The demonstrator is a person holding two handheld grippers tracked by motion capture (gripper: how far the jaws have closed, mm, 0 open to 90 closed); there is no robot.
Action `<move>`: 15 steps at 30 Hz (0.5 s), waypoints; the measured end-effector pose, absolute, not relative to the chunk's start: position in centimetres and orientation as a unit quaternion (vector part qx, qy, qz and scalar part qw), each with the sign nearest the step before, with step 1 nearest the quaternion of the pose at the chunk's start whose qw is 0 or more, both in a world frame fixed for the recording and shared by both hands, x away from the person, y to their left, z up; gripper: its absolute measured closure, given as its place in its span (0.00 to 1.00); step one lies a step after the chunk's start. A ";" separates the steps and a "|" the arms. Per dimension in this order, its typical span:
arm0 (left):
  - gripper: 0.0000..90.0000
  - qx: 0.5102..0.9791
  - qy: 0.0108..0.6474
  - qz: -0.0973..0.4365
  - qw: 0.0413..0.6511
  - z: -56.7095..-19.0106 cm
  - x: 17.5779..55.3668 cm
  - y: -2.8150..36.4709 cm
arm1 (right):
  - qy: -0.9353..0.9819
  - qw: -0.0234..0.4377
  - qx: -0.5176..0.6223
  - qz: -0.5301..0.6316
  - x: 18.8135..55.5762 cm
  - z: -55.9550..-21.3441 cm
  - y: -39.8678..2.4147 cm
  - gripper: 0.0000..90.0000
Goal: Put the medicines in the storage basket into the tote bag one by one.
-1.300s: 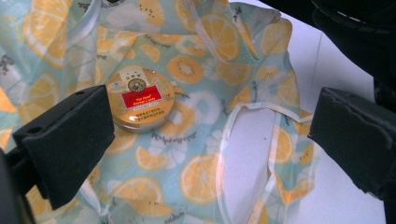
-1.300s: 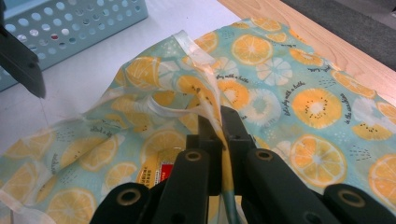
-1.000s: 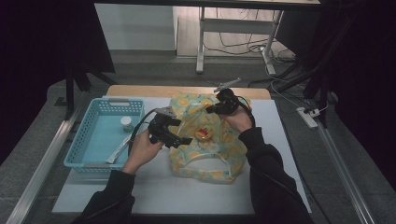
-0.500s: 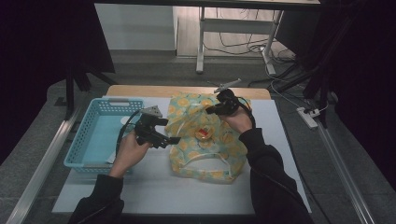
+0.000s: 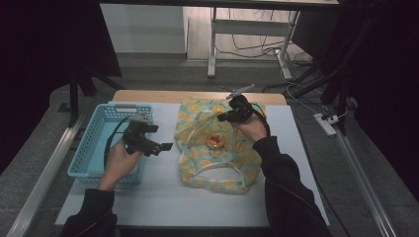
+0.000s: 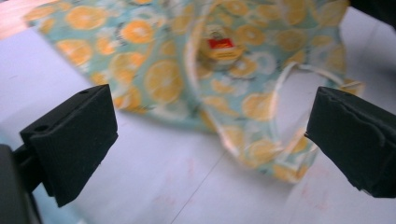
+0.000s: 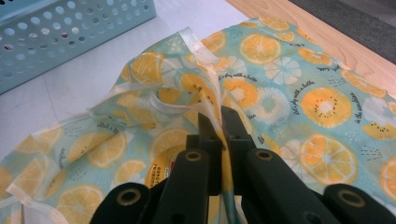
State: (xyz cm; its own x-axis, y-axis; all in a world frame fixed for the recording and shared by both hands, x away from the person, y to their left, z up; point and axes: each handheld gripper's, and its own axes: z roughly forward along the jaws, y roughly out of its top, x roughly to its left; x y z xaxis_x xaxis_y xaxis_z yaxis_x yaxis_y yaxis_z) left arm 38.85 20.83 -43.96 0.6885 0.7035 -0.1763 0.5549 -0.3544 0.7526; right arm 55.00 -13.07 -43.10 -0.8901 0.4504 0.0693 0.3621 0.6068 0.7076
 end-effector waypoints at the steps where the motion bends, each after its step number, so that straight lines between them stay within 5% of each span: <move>1: 0.03 0.816 0.391 0.092 0.415 -44.0 38.7 21.3 | 0.895 0.058 0.227 0.381 55.0 -43.1 -13.1 0.99; 15: 0.00 0.798 0.463 0.124 0.366 -45.5 37.1 27.3 | 0.896 0.057 0.226 0.378 55.0 -43.3 -13.0 0.99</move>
